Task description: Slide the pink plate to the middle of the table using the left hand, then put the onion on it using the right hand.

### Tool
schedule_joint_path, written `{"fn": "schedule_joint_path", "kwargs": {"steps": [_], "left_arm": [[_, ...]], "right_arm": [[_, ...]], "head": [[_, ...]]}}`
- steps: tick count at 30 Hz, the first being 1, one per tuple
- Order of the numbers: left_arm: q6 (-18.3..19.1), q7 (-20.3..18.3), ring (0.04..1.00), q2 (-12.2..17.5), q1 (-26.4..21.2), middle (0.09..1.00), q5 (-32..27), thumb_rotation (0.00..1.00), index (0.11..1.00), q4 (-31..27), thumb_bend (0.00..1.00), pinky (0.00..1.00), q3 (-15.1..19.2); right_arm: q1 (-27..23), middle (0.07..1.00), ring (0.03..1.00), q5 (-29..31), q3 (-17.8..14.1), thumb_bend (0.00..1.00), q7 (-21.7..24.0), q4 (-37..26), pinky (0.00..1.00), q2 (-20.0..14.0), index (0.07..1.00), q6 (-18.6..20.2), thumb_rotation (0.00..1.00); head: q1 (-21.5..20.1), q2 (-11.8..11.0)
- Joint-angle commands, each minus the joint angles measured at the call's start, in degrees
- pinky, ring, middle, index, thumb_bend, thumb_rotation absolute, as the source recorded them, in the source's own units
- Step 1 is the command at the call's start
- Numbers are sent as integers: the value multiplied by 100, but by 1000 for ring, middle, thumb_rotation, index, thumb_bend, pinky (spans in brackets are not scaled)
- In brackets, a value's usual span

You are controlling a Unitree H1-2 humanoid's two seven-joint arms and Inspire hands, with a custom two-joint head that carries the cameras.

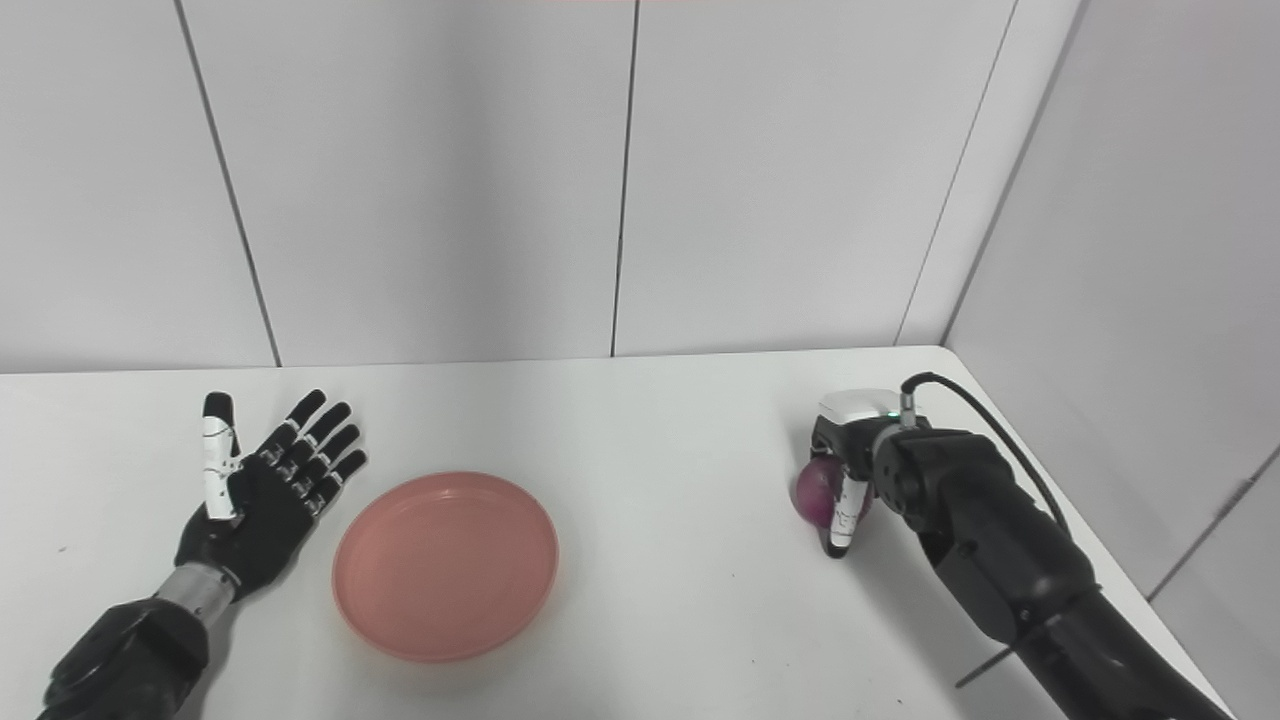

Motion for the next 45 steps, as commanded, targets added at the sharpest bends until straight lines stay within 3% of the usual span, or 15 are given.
{"fn": "schedule_joint_path", "kwargs": {"steps": [1,10,14,21,23,26,35,39,45], "left_arm": [[489,251,1000,11,257,974,137,1000,1000,318,769,1000,-7],[426,228,997,13,216,971,146,1000,1000,467,766,1000,10],[426,247,997,-4,213,971,172,1000,1000,469,767,1000,10],[472,241,1000,-25,229,983,151,999,1000,396,768,1000,7],[458,228,1000,-25,227,981,147,1000,1000,419,764,1000,11],[488,246,1000,-40,242,981,147,998,1000,358,767,1000,3],[435,286,996,-102,230,975,195,1000,1000,396,757,1000,-28],[252,248,993,-110,161,971,243,1000,1000,674,758,1000,-33],[225,343,986,-225,195,963,312,990,1000,601,780,1000,-75]], "right_arm": [[-165,563,404,15,-53,520,181,-144,283,-213,492,-9,151],[-443,525,401,27,-90,520,516,-437,308,-307,493,-114,152],[-624,484,356,6,-91,520,688,-556,260,-288,493,-116,149],[-979,480,349,-41,-66,520,966,-861,265,-193,492,-67,142],[-1032,453,346,-34,-65,524,1011,-958,259,-171,522,-73,29],[-1112,459,357,-10,-61,526,1094,-1065,265,-133,517,-74,9],[-1537,469,354,-177,179,527,1370,-1254,265,119,505,-270,8],[-1753,465,348,-153,267,527,1388,-1319,264,360,511,-320,8],[-1963,448,363,-187,340,525,1373,-1351,270,789,528,-267,7]], "head": [[-2,2],[5,7],[9,4],[21,2],[28,1],[38,-1],[241,-10],[400,-43],[702,-89]]}}
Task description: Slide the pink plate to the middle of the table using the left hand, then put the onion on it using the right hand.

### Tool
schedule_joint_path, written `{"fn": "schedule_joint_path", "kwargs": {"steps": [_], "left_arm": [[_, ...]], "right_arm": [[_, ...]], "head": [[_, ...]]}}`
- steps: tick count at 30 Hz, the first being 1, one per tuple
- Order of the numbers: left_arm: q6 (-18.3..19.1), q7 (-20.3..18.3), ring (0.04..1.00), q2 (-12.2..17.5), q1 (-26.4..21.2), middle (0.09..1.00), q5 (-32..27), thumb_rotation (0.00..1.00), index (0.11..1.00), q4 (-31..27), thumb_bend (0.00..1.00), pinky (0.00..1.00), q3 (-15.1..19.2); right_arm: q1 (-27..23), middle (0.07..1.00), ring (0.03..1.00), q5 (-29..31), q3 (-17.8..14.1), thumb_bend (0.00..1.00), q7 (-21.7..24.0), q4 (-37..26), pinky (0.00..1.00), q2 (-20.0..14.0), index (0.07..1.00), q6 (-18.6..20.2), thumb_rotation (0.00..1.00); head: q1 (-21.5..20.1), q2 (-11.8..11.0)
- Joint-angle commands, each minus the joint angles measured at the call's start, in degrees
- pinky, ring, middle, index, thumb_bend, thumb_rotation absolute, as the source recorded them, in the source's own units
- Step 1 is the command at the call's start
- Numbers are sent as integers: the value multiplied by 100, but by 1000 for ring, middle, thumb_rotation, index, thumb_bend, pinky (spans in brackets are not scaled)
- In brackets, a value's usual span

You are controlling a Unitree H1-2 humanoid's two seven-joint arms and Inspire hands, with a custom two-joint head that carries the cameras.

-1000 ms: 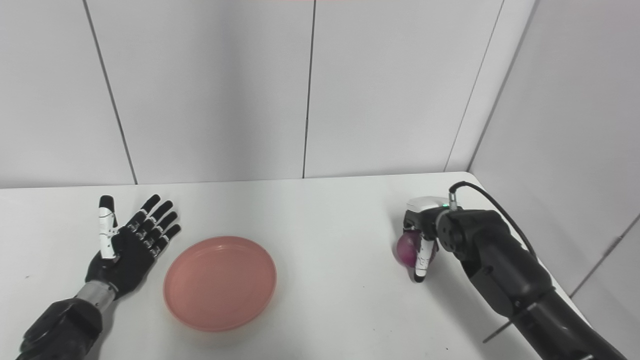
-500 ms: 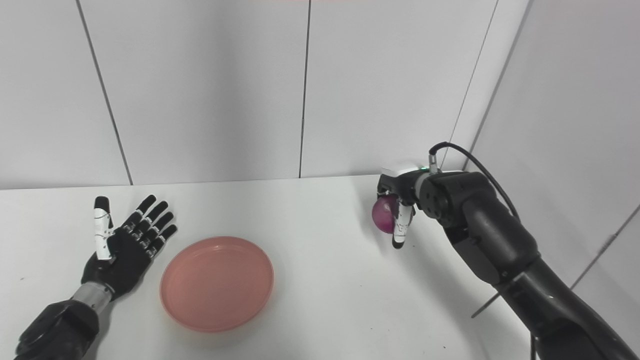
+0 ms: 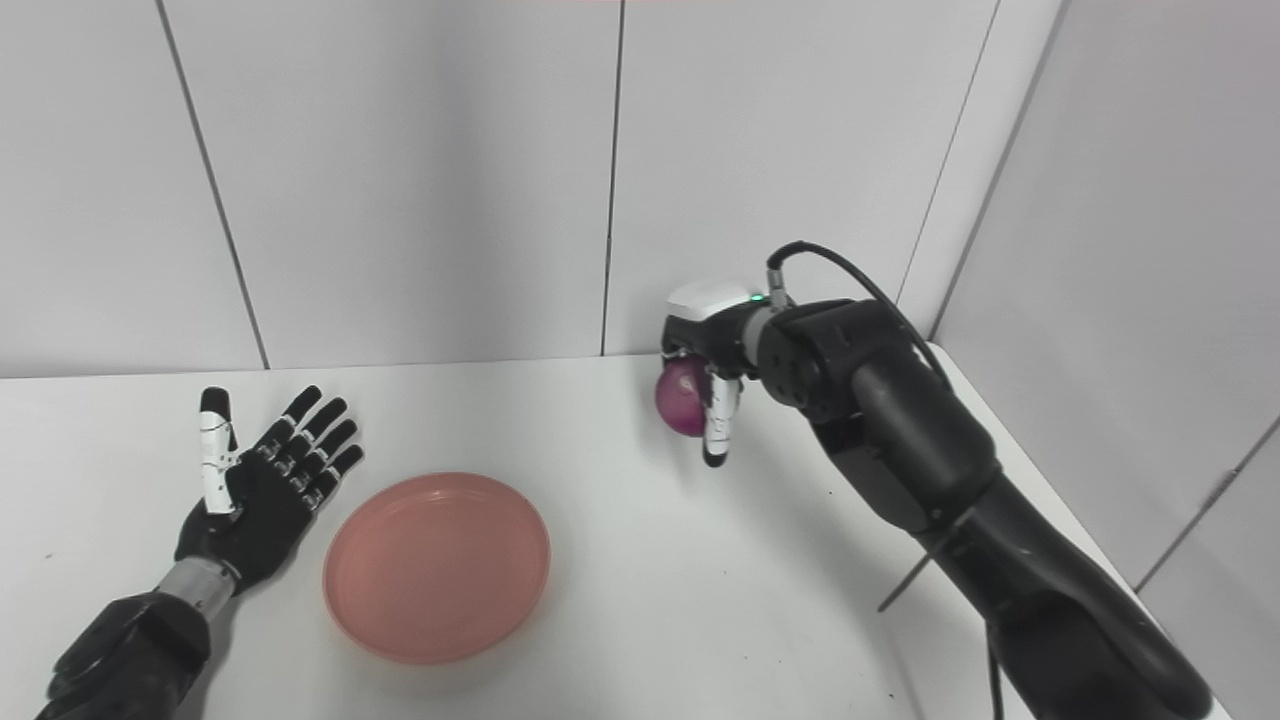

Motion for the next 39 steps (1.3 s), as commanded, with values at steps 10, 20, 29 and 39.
{"fn": "schedule_joint_path", "kwargs": {"steps": [10,20,29,39], "left_arm": [[127,372,969,-244,395,954,335,991,990,394,770,1000,-133],[-31,454,957,-332,416,949,486,1000,988,435,765,999,-183],[-165,479,937,-436,413,938,592,996,977,498,775,984,-218],[-169,531,925,-497,423,936,592,994,974,508,781,961,-217]], "right_arm": [[-668,484,435,-90,137,529,-368,17,331,724,495,-321,7],[-575,455,419,-61,250,527,-732,-374,351,1269,514,-583,8],[-189,480,383,19,273,531,-1267,-593,315,1573,492,-878,2],[263,493,426,-70,439,527,-1681,-355,346,1642,506,-1333,34]], "head": [[619,-54],[957,-55],[1225,-16],[1358,24]]}}
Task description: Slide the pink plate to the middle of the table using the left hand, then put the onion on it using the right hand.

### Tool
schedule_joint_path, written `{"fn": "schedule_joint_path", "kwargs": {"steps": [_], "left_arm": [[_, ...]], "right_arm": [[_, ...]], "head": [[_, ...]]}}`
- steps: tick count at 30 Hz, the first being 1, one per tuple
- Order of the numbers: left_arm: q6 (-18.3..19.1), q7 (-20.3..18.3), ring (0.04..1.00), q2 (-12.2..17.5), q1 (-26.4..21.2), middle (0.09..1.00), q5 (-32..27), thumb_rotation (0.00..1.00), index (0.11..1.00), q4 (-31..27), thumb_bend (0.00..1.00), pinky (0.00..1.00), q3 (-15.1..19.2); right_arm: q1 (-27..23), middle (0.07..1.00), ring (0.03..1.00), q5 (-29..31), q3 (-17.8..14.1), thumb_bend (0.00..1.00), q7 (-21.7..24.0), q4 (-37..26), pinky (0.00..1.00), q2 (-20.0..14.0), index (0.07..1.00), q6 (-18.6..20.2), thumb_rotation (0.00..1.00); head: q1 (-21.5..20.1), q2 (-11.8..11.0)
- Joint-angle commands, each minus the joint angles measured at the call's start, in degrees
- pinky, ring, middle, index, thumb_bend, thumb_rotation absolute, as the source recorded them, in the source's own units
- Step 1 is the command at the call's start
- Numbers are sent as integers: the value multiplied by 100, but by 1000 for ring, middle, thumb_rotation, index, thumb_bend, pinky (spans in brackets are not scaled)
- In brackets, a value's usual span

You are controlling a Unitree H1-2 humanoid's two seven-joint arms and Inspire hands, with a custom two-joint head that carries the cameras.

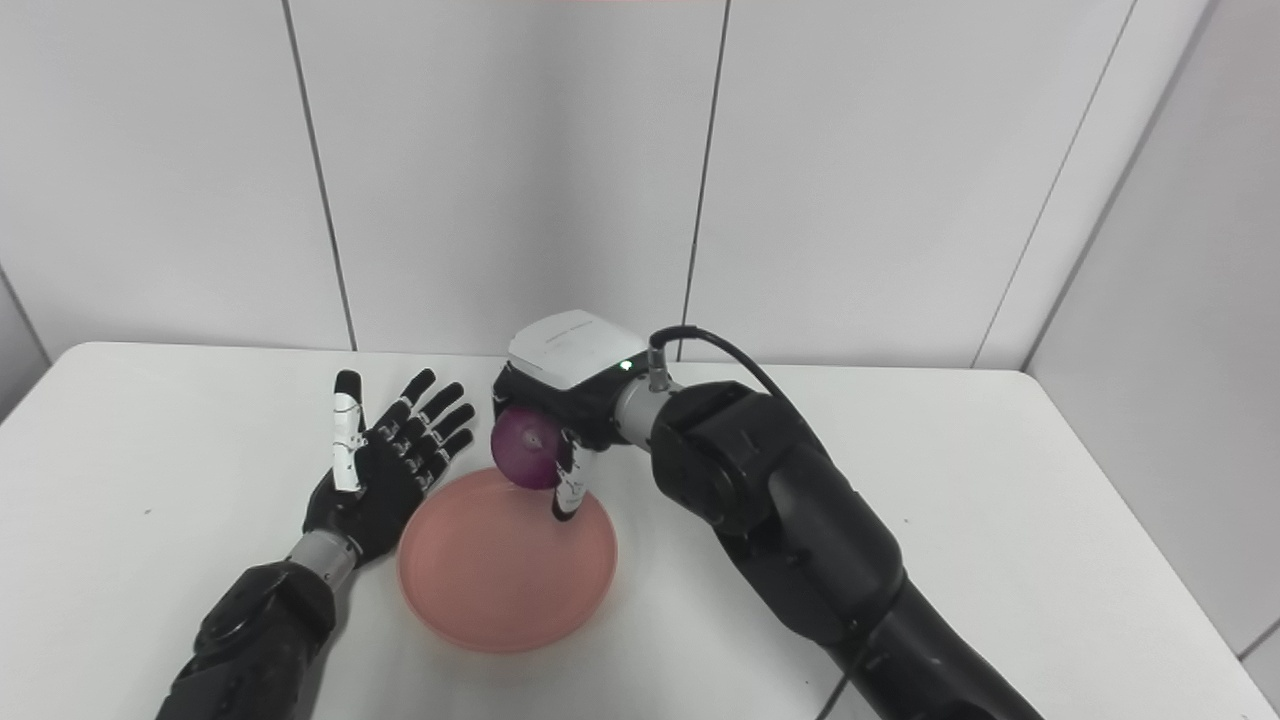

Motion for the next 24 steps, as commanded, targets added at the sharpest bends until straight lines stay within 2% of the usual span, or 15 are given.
{"fn": "schedule_joint_path", "kwargs": {"steps": [1,3,5,9,10,13,16,22,24], "left_arm": [[379,337,923,-87,411,936,266,995,972,372,780,951,-88],[377,331,921,-92,420,936,261,998,973,373,778,942,-91],[377,327,921,-90,423,936,257,1000,974,375,775,943,-90],[438,370,929,-91,452,938,257,1000,982,272,776,946,-87],[438,362,929,-89,459,938,254,1000,982,256,776,946,-90],[415,349,933,-91,463,942,247,1000,984,263,772,949,-102],[353,349,922,-101,440,935,269,1000,974,356,769,939,-115],[376,386,923,-155,436,934,302,1000,975,341,773,937,-100],[375,403,916,-166,425,930,304,992,974,377,782,919,-86]], "right_arm": [[-76,463,408,-148,60,526,-213,48,329,27,517,-236,17],[12,437,384,-266,170,525,-310,170,304,60,522,-252,3],[48,471,360,-342,250,529,-367,269,279,70,498,-315,0],[171,521,522,-400,346,527,-607,538,427,139,468,-478,0],[183,525,525,-413,365,526,-625,572,430,151,466,-501,0],[214,523,510,-410,375,527,-716,662,407,182,469,-570,0],[249,490,434,-349,336,532,-789,719,341,204,483,-571,0],[277,490,427,-322,358,531,-849,823,344,157,488,-628,0],[275,463,414,-310,371,530,-850,846,337,143,508,-651,1]], "head": [[41,10],[51,14],[51,14],[44,20],[45,16],[54,3],[76,9],[133,15],[144,14]]}}
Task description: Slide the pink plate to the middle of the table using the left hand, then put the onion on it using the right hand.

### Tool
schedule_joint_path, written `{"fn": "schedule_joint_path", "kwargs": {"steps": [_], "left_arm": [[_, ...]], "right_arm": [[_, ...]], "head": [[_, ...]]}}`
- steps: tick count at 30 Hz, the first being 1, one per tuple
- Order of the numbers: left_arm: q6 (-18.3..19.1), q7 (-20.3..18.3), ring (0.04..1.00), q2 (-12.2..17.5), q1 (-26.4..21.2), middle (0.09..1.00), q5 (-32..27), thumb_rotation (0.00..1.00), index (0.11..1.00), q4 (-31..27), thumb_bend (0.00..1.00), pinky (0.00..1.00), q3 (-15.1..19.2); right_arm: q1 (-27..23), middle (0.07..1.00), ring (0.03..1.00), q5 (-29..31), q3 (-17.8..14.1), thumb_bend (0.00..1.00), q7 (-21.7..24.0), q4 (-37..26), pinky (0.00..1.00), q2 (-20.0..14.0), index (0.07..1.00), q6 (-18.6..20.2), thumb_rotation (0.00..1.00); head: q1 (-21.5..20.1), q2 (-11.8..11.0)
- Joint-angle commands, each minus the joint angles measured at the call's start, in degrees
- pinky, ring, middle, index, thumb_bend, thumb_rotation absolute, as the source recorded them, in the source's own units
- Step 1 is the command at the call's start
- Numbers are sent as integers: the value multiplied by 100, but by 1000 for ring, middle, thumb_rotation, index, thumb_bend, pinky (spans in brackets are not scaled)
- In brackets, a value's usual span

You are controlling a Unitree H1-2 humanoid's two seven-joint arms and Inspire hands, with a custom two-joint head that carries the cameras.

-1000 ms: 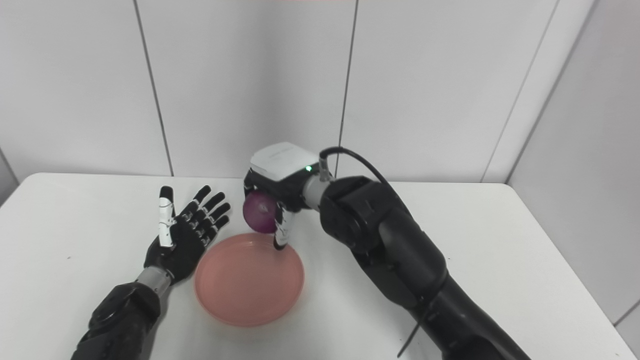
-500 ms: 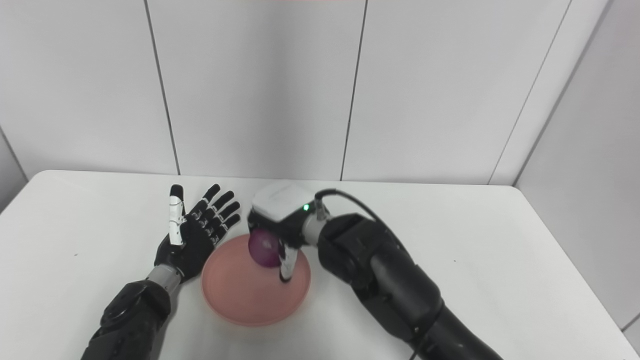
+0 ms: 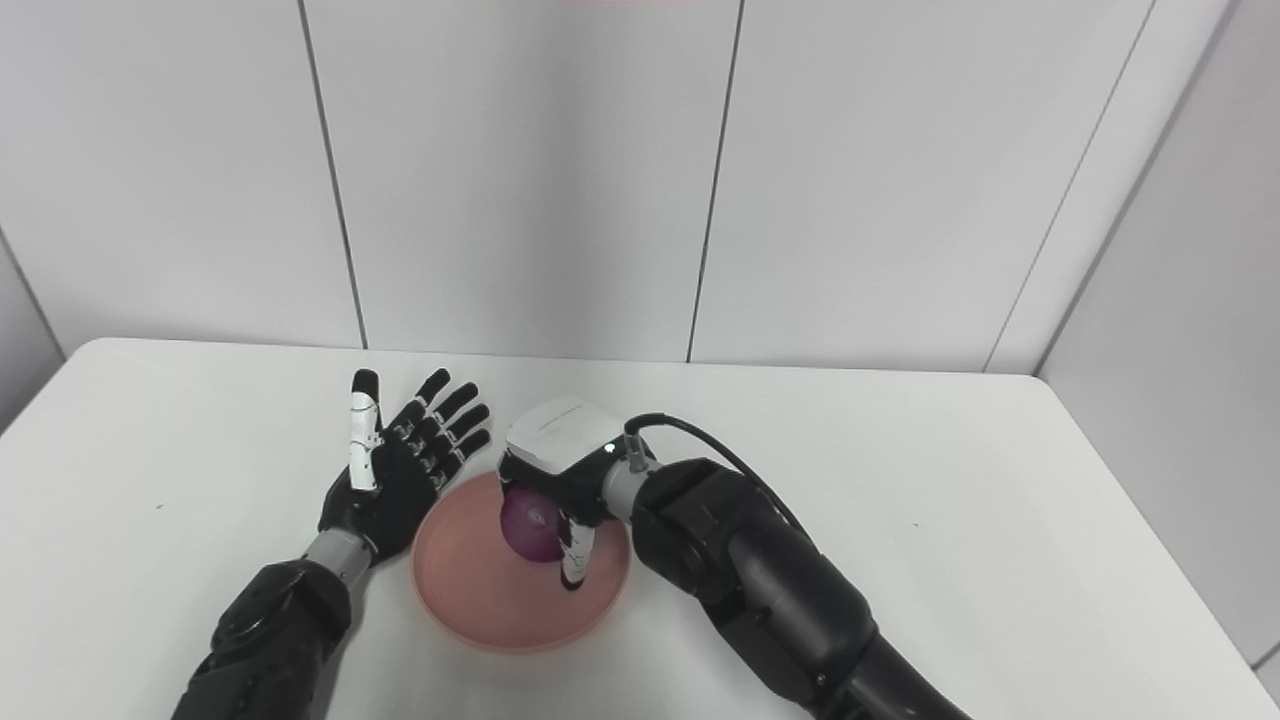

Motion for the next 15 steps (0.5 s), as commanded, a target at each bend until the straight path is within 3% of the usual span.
{"fn": "schedule_joint_path", "kwargs": {"steps": [1,15], "left_arm": [[376,333,911,-110,389,930,218,986,972,458,785,917,-58],[303,344,908,-150,348,927,252,994,963,540,778,913,-70]], "right_arm": [[-206,454,411,40,-69,529,-166,-80,337,-43,514,-262,2],[-252,473,433,195,-53,531,-164,-139,358,-43,499,-289,2]], "head": [[3,6],[89,-4]]}}
